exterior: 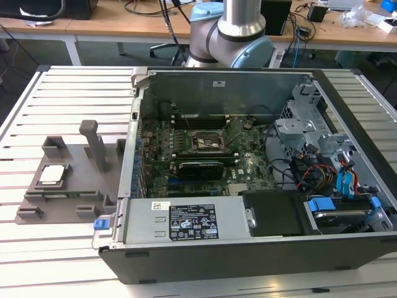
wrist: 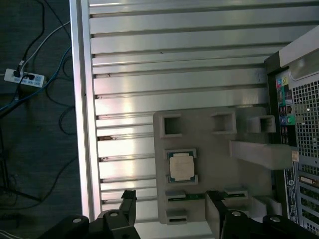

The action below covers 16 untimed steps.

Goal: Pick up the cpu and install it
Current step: 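Pick up the cpu and move it towards the insertion slot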

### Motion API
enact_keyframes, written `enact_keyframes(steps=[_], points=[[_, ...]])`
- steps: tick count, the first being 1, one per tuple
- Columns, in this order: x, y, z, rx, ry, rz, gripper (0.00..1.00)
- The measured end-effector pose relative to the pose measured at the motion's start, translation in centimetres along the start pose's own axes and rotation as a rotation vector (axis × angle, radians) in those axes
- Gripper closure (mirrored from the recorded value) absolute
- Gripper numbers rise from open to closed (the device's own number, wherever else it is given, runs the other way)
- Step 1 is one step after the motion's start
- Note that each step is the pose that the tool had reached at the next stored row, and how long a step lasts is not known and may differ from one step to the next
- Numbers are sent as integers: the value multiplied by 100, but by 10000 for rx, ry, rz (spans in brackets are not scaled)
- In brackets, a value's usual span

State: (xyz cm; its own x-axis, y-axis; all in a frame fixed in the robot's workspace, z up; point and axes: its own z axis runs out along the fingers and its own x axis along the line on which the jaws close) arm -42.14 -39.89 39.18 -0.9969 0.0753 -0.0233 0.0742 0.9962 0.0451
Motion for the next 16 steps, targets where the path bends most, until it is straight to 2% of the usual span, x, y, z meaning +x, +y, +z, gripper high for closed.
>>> enact_keyframes(steps=[1, 2, 3, 4, 6, 8, 12, 16], points=[[1, 1, 0, 16, -2, 1, 34], [2, 1, 0, 105, -6, -1, 34], [1, 0, 1, 253, -13, -27, 34], [0, 0, 0, 350, -13, -91, 34], [0, 0, 1, 479, -11, -292, 34], [0, -1, 1, 495, -6, -544, 34], [0, 0, 6, 507, -8, -551, 34], [-8, -2, 70, 513, -4, -550, 34]])
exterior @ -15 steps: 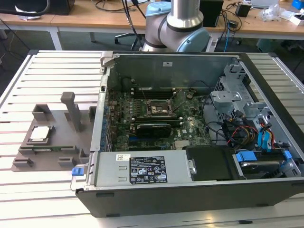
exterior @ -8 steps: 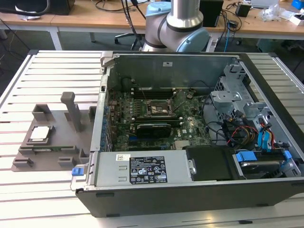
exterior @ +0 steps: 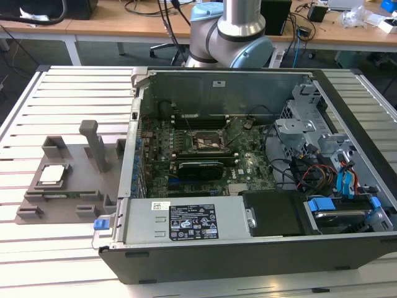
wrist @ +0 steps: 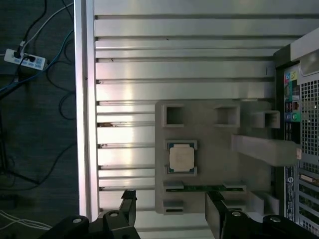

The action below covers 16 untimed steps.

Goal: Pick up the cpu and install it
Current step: 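Pick up the cpu and move it towards the insertion slot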

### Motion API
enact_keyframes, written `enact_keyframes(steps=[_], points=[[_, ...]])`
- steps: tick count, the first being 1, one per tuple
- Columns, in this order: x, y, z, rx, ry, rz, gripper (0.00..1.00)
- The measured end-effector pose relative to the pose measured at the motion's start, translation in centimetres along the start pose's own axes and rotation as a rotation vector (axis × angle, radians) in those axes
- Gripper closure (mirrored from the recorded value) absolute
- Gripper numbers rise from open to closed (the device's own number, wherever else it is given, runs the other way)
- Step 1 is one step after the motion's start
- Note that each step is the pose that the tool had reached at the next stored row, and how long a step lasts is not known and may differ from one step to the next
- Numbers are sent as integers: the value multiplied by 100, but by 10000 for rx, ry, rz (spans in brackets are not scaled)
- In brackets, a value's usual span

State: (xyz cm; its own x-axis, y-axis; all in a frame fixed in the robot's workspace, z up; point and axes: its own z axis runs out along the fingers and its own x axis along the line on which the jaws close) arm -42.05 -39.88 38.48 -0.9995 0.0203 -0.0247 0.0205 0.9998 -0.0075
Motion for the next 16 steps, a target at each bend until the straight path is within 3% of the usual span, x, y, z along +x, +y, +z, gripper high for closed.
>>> enact_keyframes(steps=[16], points=[[-5, 2, 193, -1, 2, 0, 34]])
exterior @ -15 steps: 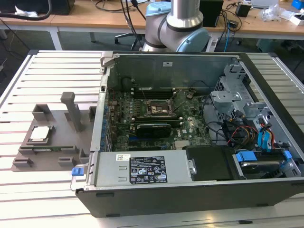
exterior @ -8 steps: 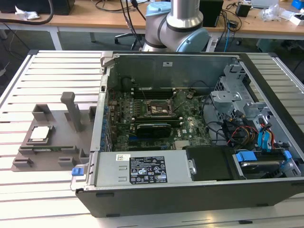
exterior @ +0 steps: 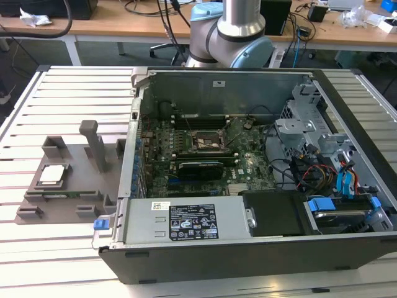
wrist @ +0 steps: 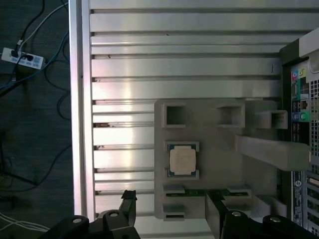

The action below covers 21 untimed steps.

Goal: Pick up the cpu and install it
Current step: 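Pick up the cpu and move it towards the insertion slot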

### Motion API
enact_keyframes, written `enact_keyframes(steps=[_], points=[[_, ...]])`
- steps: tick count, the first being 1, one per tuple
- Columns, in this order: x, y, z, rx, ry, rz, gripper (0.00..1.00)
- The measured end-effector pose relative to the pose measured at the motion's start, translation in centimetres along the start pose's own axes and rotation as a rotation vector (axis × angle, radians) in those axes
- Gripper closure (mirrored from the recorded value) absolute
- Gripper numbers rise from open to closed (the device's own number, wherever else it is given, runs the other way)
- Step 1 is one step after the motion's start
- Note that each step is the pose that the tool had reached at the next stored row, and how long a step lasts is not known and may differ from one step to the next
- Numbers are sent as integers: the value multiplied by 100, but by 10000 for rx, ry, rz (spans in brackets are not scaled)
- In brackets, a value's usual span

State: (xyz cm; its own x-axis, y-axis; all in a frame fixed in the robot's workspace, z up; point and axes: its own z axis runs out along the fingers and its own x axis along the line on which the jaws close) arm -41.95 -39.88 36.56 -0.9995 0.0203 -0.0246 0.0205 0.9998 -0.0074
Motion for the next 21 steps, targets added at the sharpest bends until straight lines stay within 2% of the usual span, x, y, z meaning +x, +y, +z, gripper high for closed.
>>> enact_keyframes(steps=[21], points=[[2, 2, 188, 0, 0, 0, 34]])
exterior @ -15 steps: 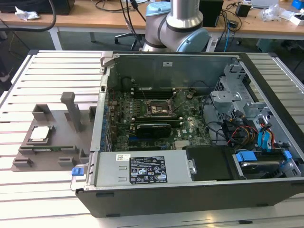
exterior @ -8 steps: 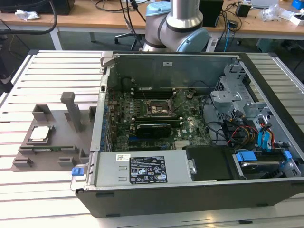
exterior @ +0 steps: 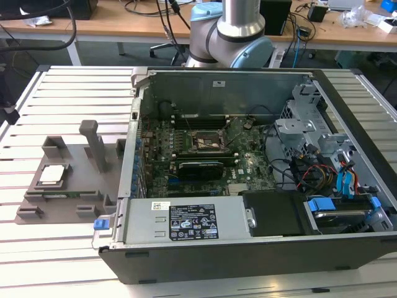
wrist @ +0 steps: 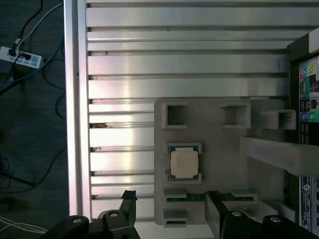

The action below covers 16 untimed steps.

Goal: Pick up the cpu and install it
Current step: 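Pick up the cpu and move it towards the insertion slot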

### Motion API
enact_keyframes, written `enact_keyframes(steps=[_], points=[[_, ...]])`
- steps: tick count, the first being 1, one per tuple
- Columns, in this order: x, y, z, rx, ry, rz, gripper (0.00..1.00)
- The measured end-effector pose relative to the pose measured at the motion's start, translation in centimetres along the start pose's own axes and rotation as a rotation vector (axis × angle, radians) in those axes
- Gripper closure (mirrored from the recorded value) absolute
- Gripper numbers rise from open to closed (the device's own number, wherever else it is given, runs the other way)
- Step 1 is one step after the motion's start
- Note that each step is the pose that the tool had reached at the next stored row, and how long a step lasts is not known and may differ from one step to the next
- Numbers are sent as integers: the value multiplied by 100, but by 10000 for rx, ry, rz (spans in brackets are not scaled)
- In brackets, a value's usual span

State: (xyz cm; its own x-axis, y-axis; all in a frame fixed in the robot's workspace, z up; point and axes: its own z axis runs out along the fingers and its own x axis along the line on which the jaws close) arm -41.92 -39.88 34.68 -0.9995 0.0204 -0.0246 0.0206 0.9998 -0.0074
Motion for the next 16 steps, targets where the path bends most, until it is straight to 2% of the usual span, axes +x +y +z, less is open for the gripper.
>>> enact_keyframes(steps=[16], points=[[3, 1, 127, 0, 0, 0, 34]])
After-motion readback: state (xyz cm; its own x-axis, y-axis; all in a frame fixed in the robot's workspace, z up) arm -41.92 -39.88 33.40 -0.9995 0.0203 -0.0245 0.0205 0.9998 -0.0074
